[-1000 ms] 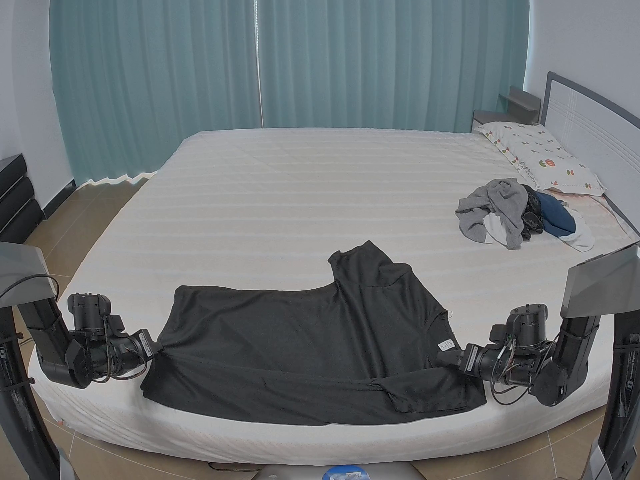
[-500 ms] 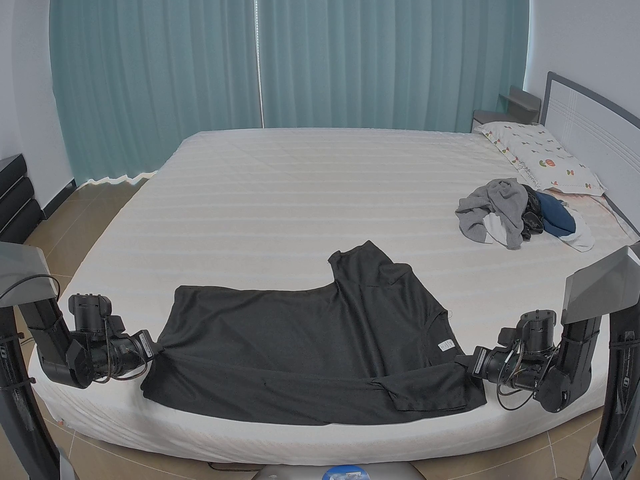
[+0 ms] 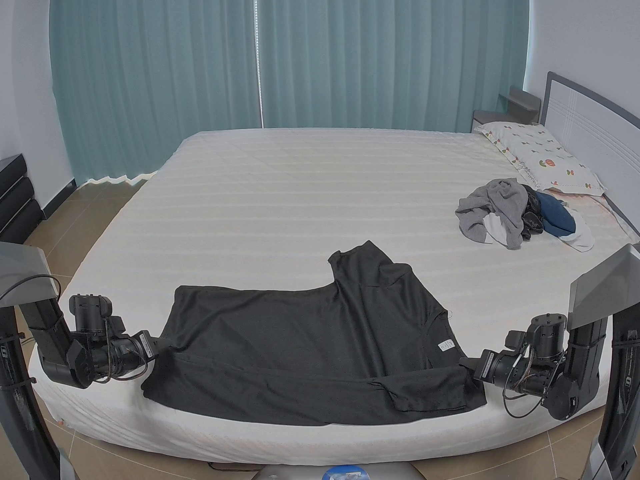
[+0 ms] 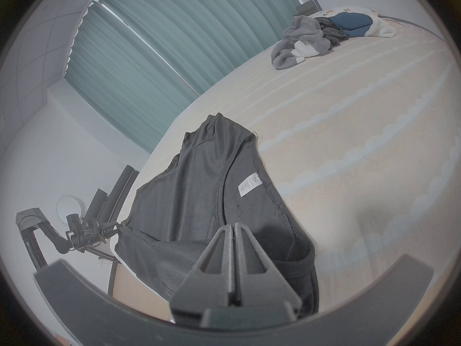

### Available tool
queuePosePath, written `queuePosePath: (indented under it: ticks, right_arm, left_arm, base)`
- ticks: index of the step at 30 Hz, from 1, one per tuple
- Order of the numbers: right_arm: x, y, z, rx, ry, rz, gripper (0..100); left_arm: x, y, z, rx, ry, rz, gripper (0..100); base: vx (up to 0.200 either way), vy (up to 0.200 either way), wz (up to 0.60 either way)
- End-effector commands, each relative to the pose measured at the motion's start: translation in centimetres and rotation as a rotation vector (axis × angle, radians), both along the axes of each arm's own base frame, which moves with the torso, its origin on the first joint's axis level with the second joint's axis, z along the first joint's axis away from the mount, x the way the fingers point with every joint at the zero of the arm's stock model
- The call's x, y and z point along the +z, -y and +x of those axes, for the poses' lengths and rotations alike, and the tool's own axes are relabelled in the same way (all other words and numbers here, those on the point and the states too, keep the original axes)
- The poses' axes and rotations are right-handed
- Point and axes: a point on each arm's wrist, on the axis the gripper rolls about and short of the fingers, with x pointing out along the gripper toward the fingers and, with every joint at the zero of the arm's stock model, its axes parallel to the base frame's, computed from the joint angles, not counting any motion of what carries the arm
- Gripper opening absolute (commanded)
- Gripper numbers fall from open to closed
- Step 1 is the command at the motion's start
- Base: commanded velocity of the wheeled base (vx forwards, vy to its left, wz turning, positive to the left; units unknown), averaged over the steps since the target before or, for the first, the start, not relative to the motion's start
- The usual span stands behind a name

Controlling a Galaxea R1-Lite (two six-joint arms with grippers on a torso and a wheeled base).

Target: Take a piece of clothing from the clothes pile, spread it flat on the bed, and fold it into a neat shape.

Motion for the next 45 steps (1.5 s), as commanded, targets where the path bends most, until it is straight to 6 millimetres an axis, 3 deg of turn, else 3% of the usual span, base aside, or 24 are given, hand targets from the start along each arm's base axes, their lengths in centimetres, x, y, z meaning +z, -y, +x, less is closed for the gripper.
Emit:
queuePosePath:
  ticks: [1,10,27,28,40,45]
  right_arm:
    - [0.0,-0.1,0.0,0.003,0.000,0.000,0]
    - [0.0,-0.1,-0.1,0.005,0.000,0.002,0]
    - [0.1,-0.2,-0.1,0.011,0.003,0.005,0]
    - [0.0,-0.2,-0.1,0.011,0.000,0.004,0]
    - [0.1,-0.2,-0.1,0.009,0.002,0.004,0]
    - [1.1,0.1,-0.2,0.002,0.035,0.010,0]
  left_arm:
    - [0.1,-0.1,0.0,-0.001,0.014,-0.003,100]
    - [0.9,-0.6,-0.4,-0.035,0.106,-0.042,100]
    - [0.7,0.4,-0.9,-0.117,0.093,-0.089,100]
    - [0.6,0.5,-1.0,-0.123,0.090,-0.089,0]
    - [0.8,0.3,-1.0,-0.114,0.096,-0.081,0]
    - [2.0,-0.7,-1.8,-0.078,0.126,-0.070,0]
  base:
    - [0.000,0.000,0.00]
    - [0.000,0.000,0.00]
    - [0.000,0.000,0.00]
    - [0.000,0.000,0.00]
    - [0.000,0.000,0.00]
    - [0.000,0.000,0.00]
